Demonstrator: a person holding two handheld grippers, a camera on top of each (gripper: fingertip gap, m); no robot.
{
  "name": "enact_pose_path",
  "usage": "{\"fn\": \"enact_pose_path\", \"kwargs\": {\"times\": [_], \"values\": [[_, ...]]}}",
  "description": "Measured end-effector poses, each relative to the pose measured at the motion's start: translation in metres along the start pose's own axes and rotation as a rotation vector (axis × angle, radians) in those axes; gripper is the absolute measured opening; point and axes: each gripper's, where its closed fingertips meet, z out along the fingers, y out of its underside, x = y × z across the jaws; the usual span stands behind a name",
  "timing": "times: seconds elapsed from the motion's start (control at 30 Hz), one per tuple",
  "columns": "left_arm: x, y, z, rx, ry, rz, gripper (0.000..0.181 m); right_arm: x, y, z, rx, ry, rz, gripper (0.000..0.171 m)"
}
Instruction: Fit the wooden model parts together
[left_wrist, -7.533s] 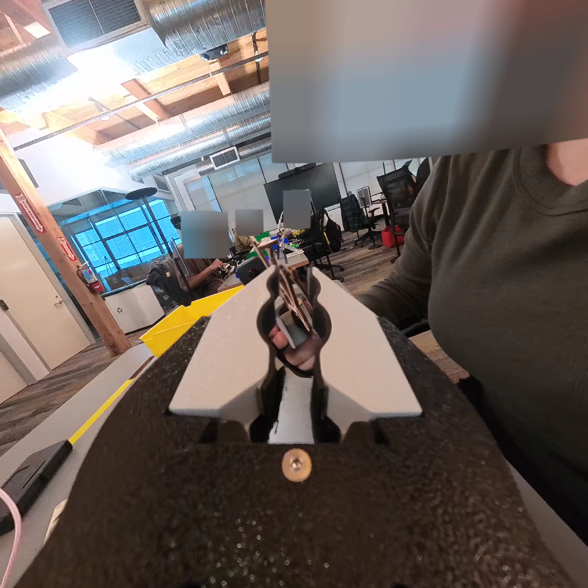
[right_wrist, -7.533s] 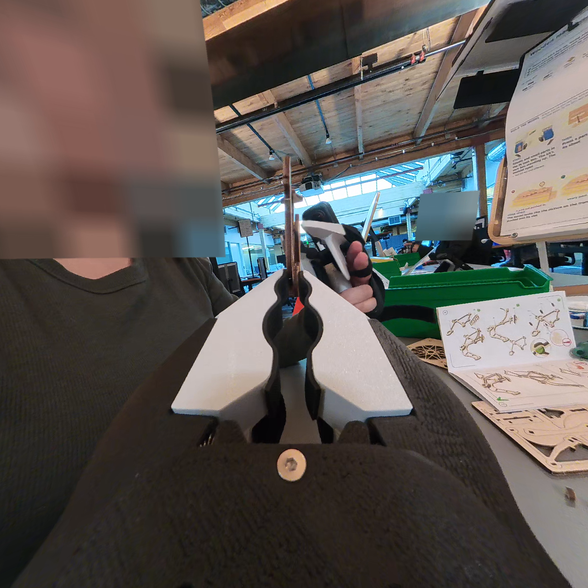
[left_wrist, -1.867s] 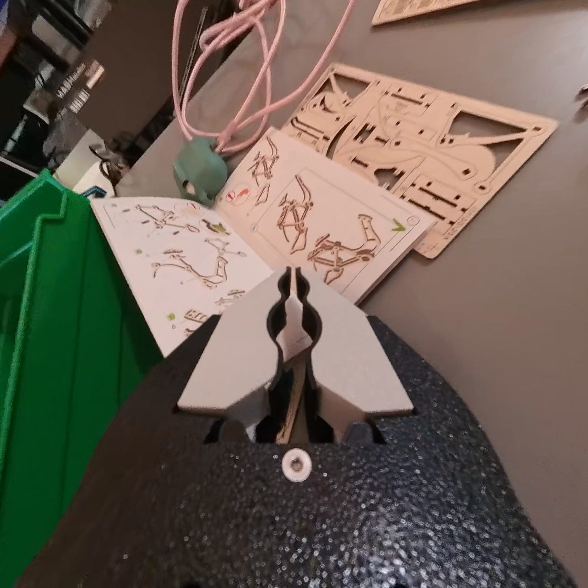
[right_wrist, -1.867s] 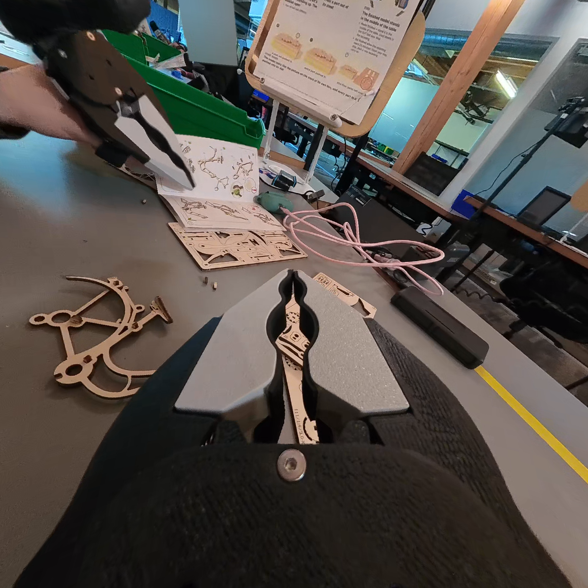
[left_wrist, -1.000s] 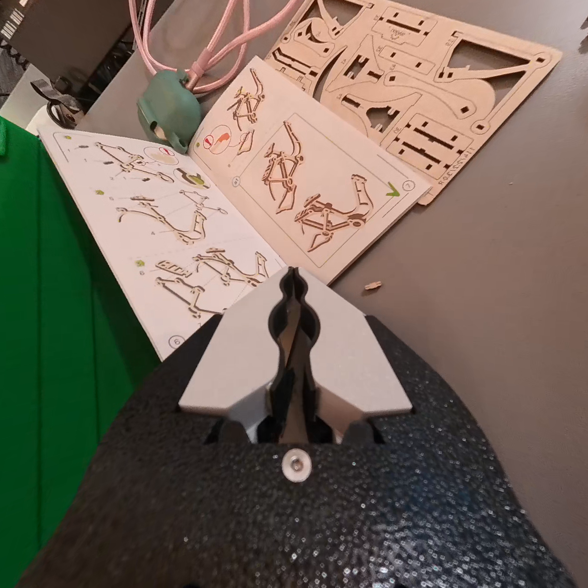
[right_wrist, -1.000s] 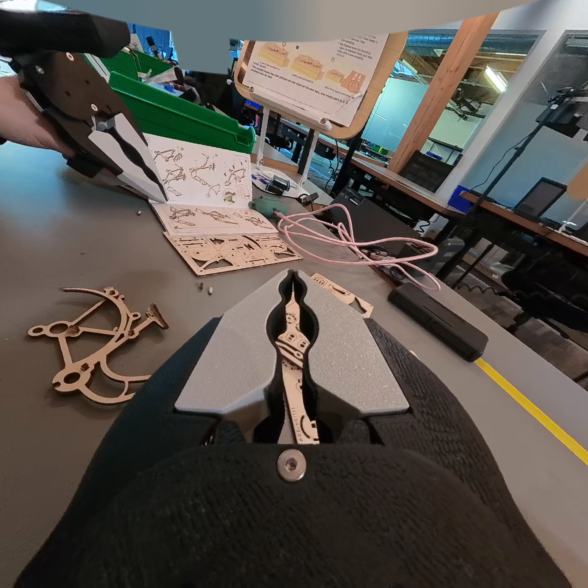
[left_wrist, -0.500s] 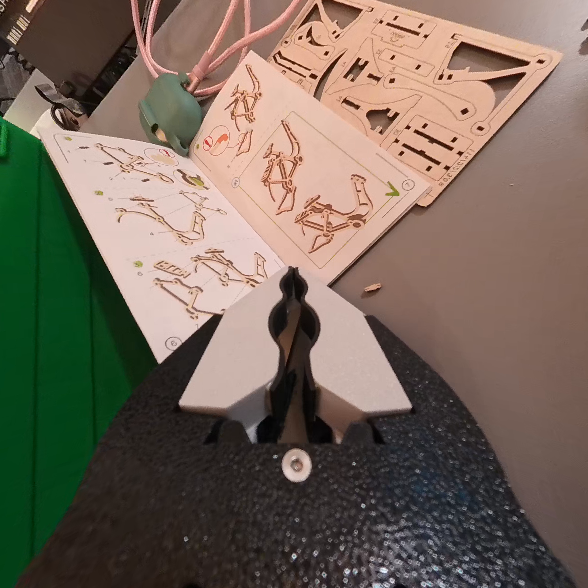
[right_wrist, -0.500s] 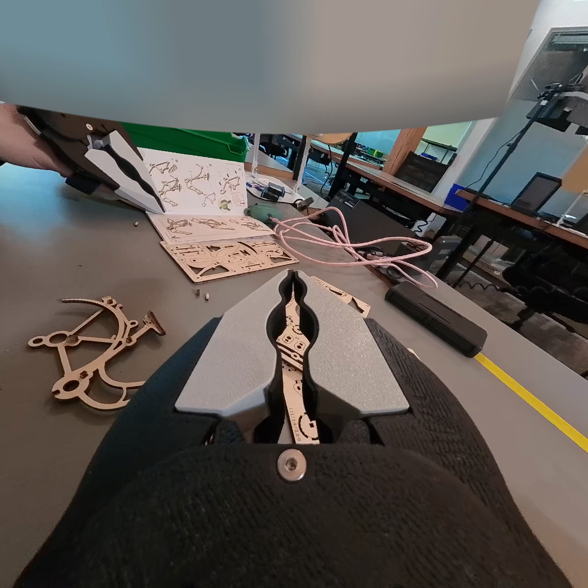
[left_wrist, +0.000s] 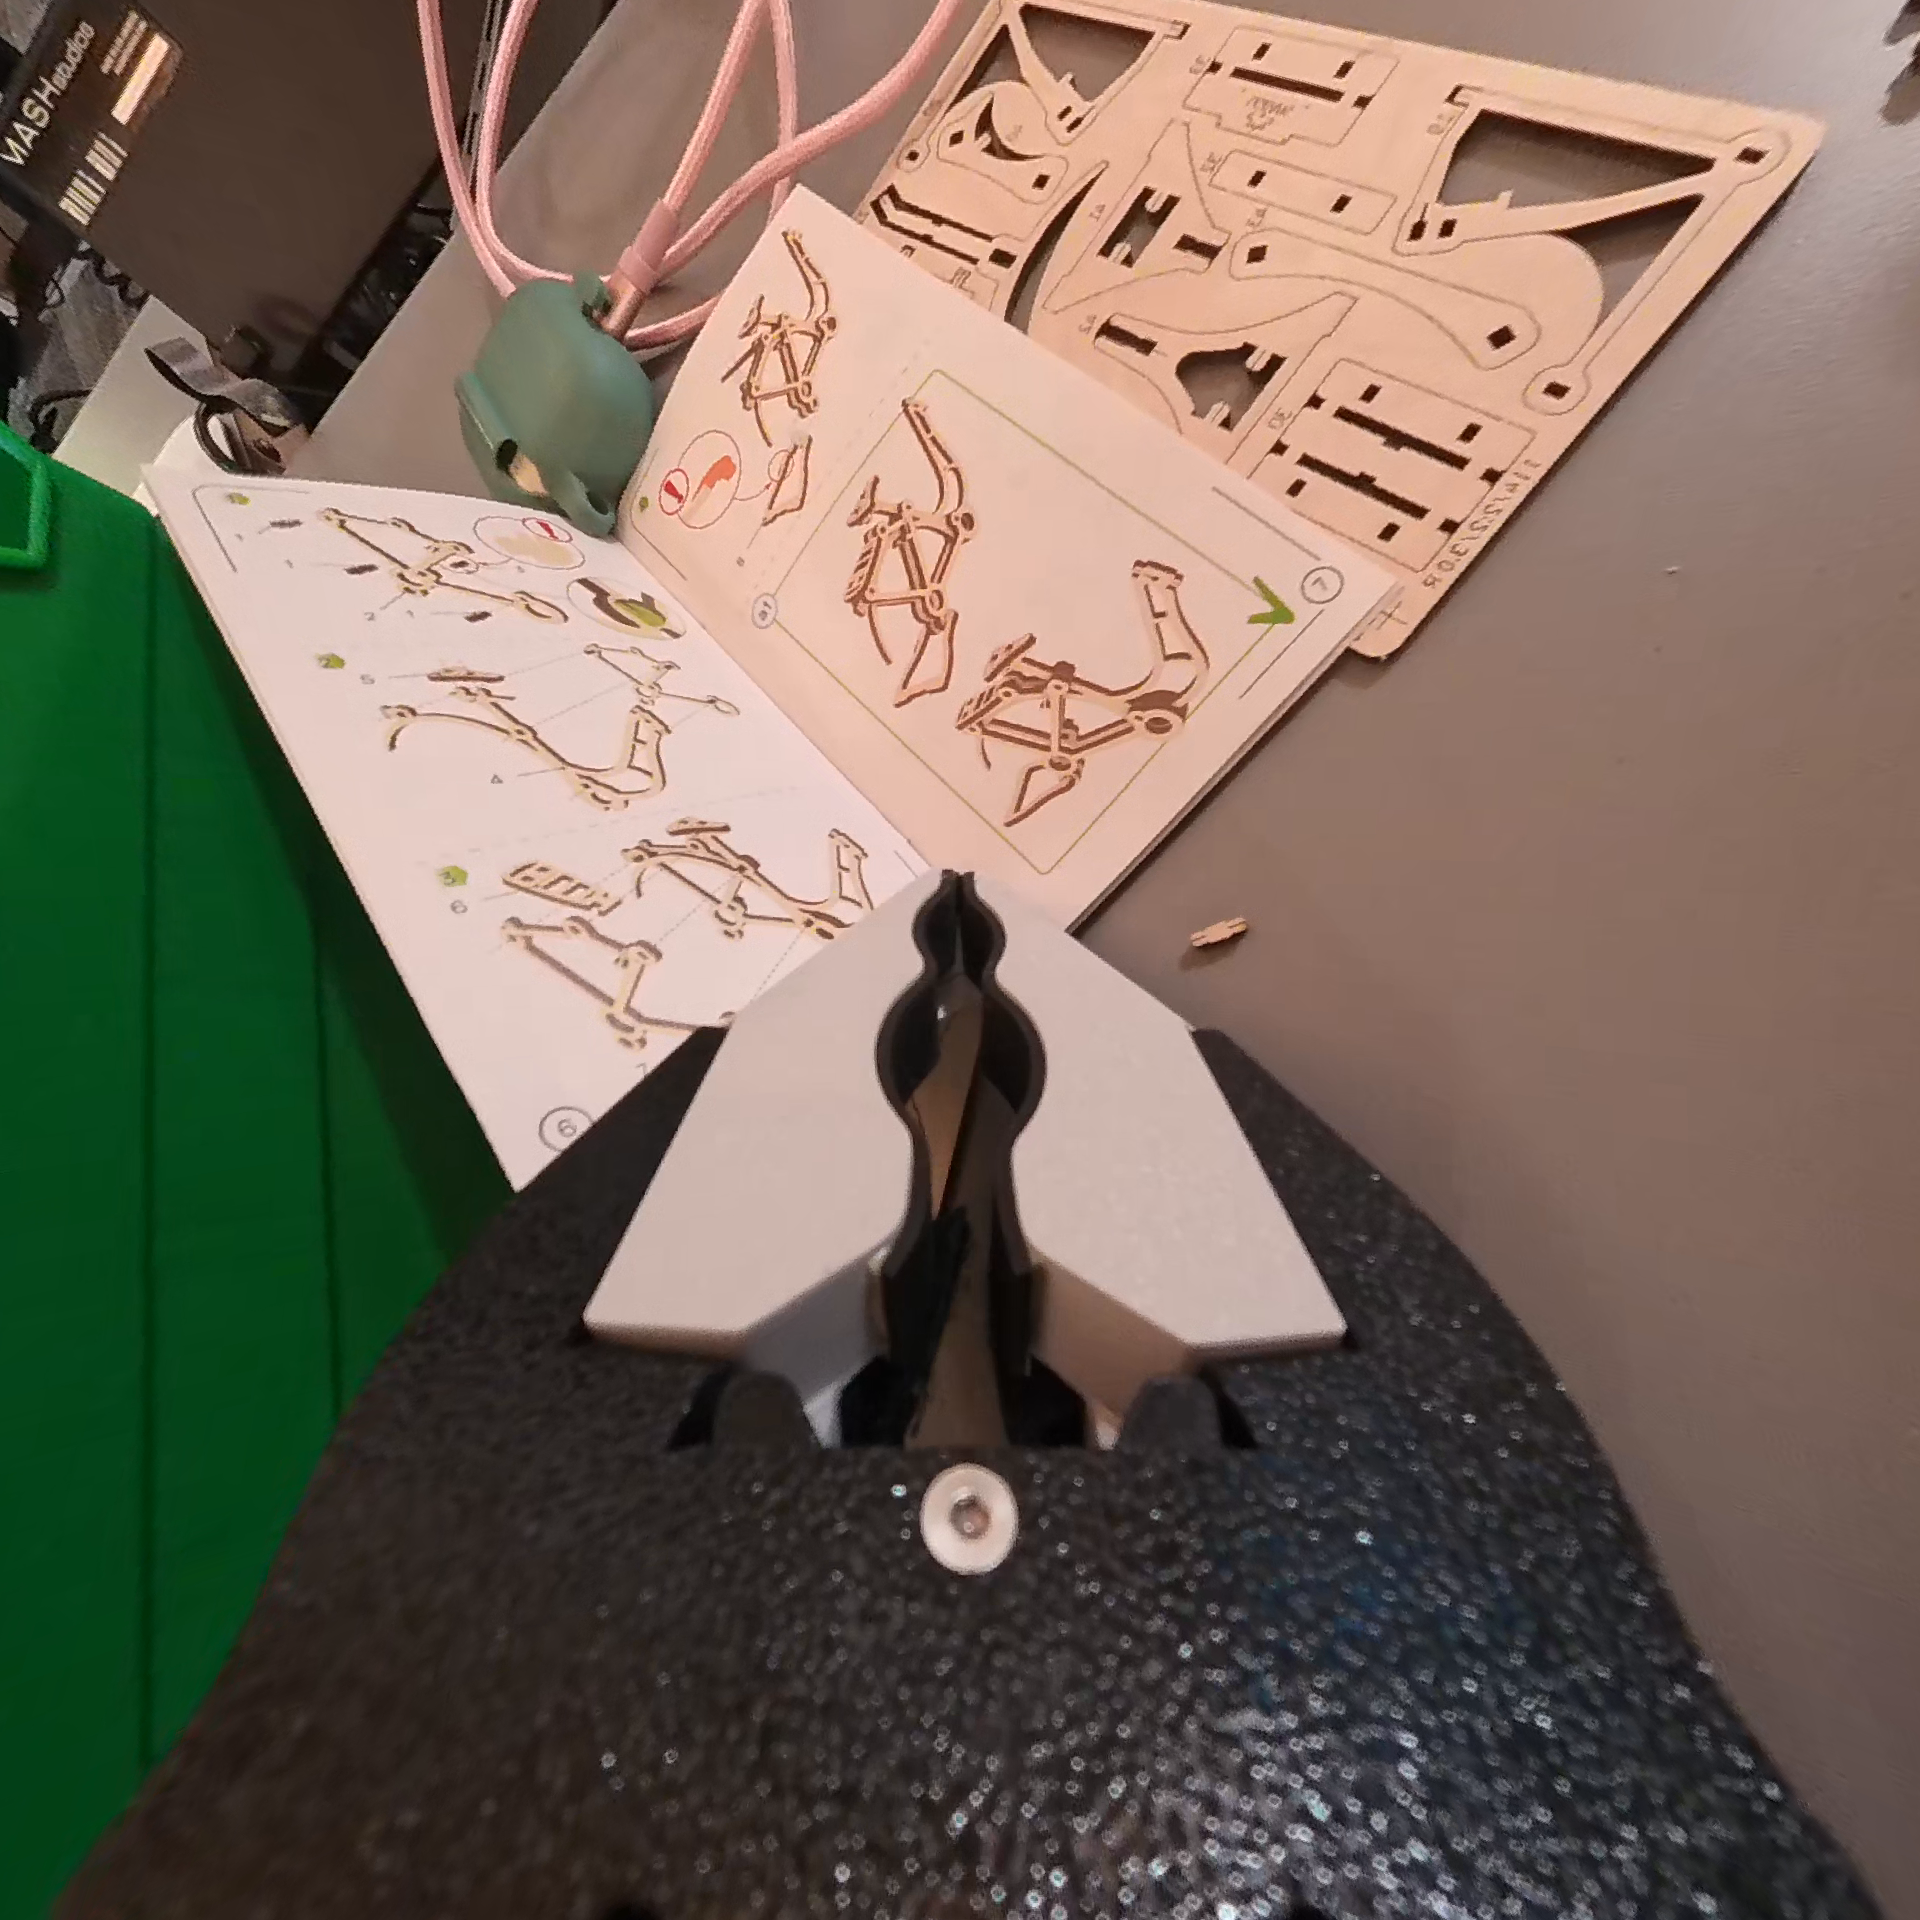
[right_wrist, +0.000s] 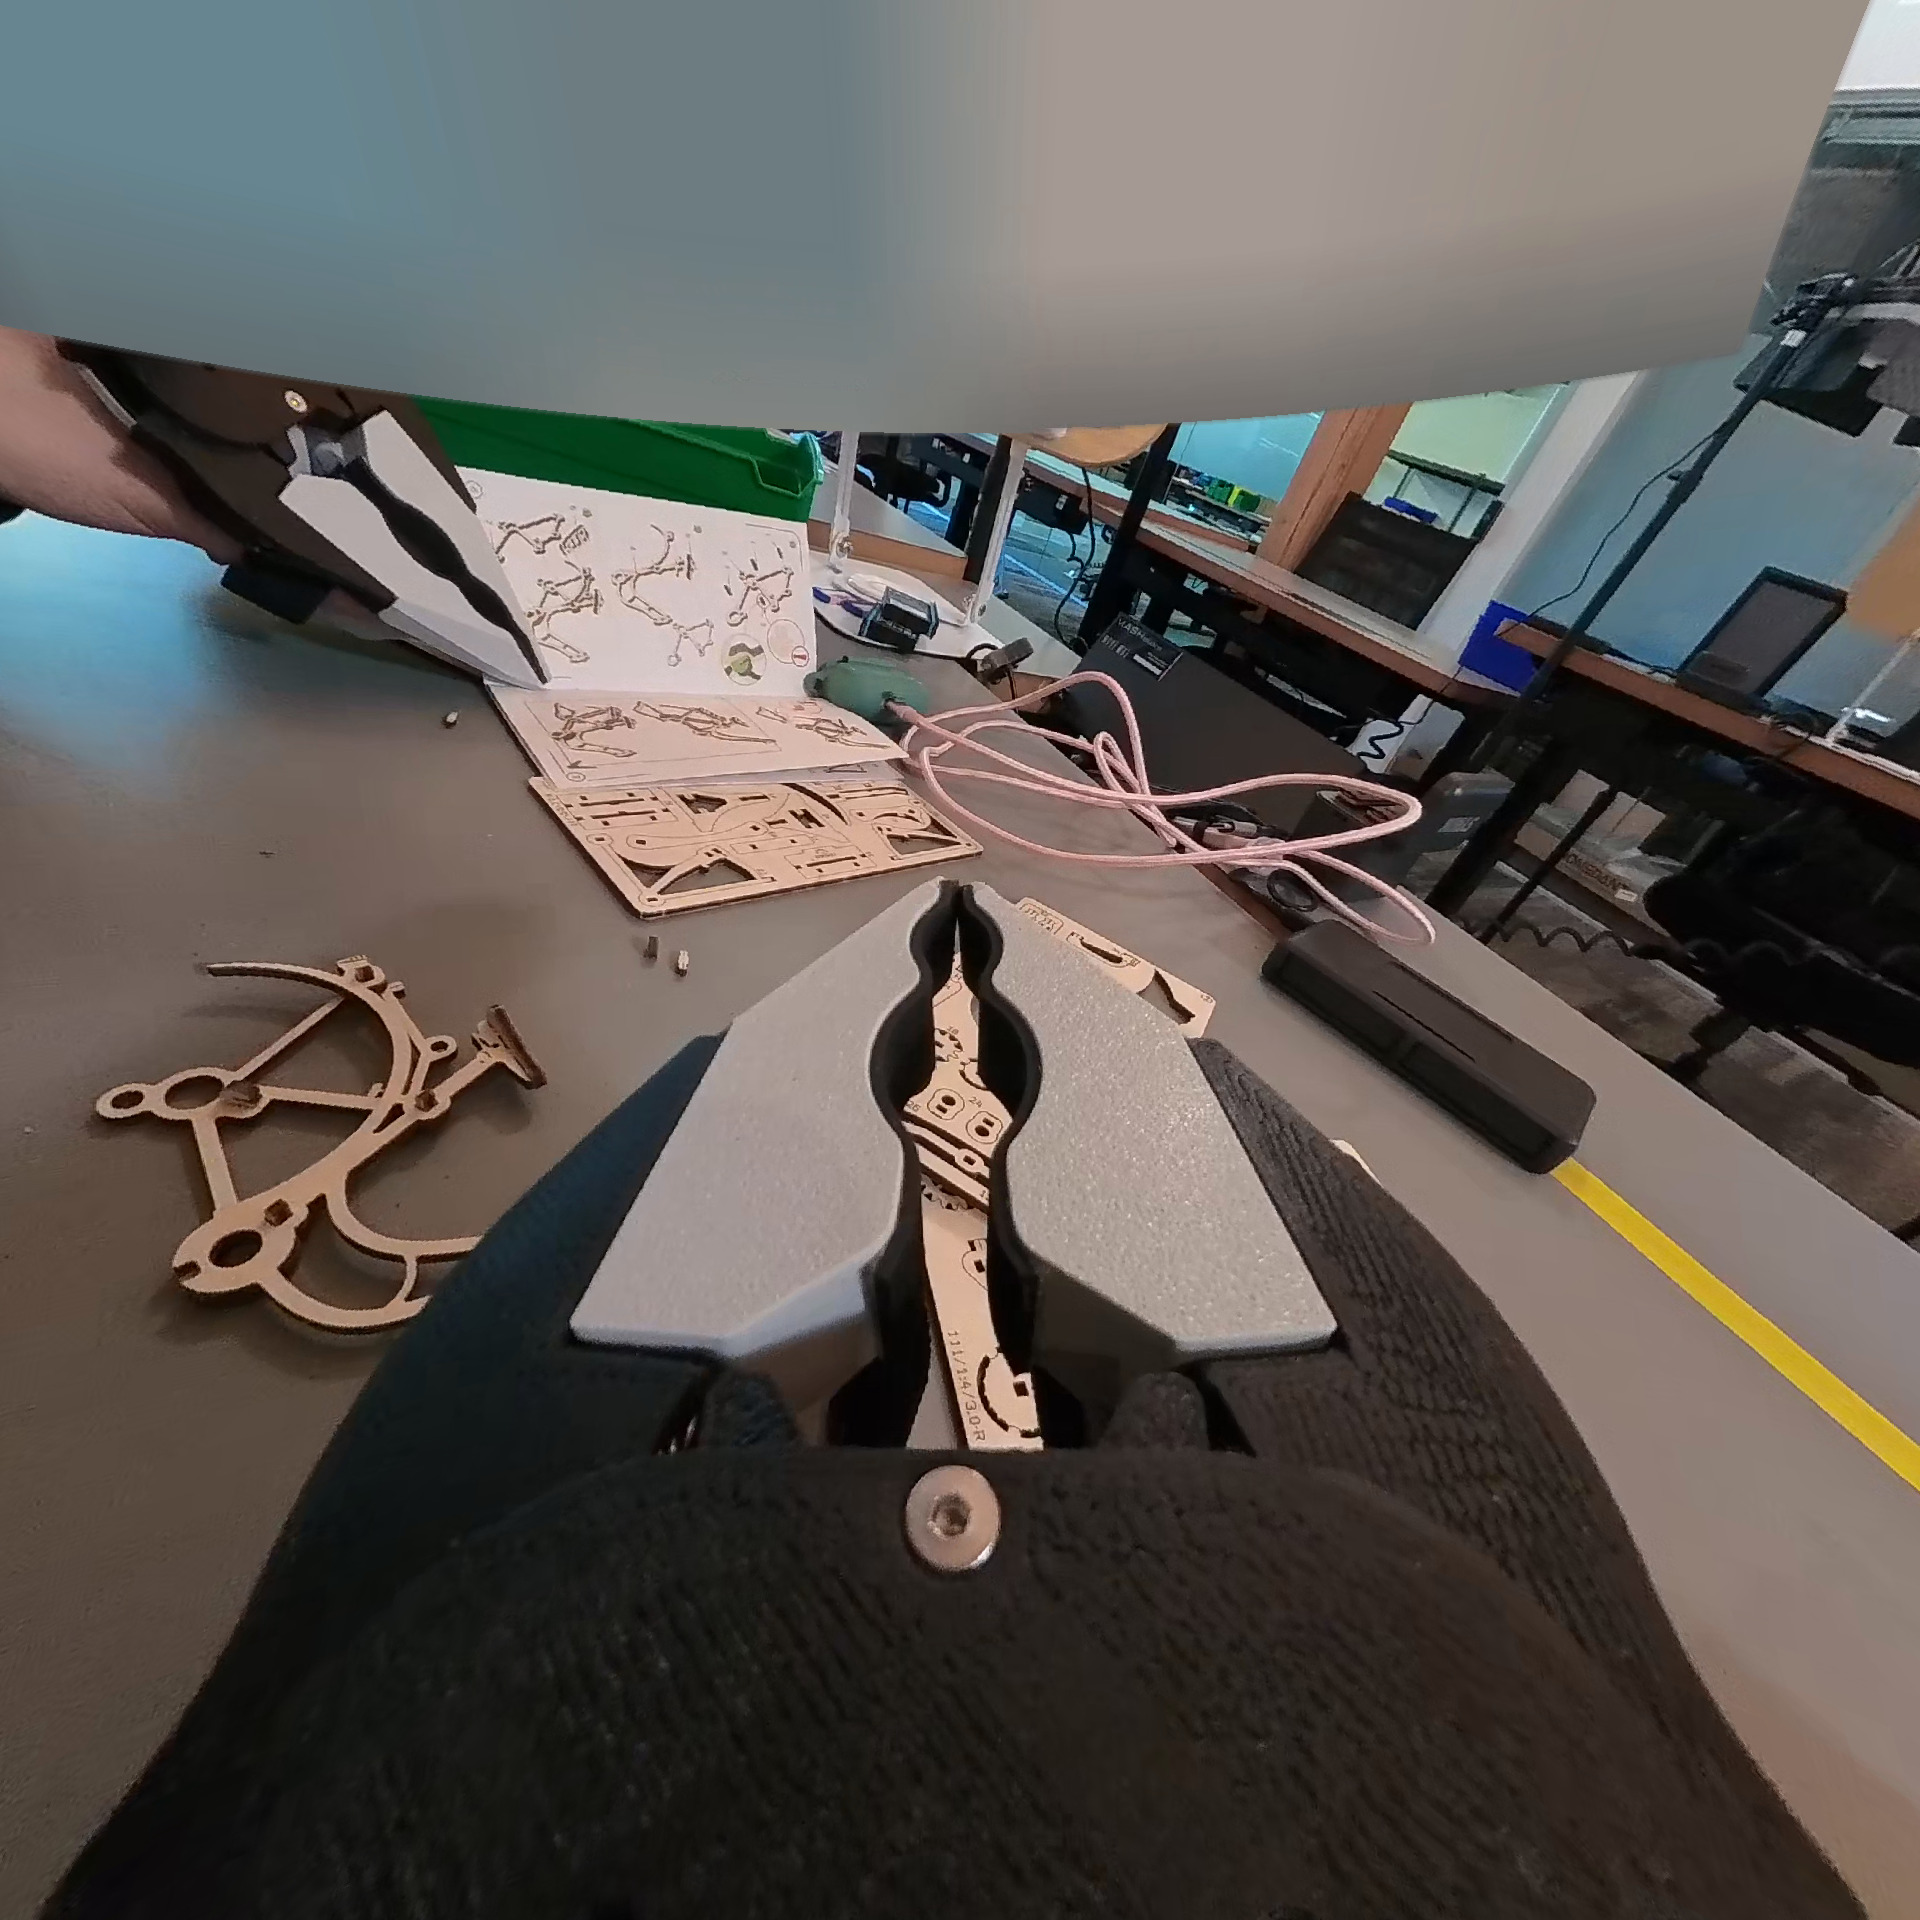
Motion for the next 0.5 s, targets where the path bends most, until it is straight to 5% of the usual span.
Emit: {"fn": "enact_pose_path", "kwargs": {"times": [0.03,0.5], "values": [[0.0000,0.0000,0.0000,0.000,-0.001,0.001,0.000,0.0001,-0.0001,0.0001,0.000,0.000,0.000,0.000],[0.0003,-0.0006,-0.0002,0.005,-0.001,0.005,0.000,-0.0034,-0.0007,0.0012,0.002,-0.009,-0.013,0.000]]}}
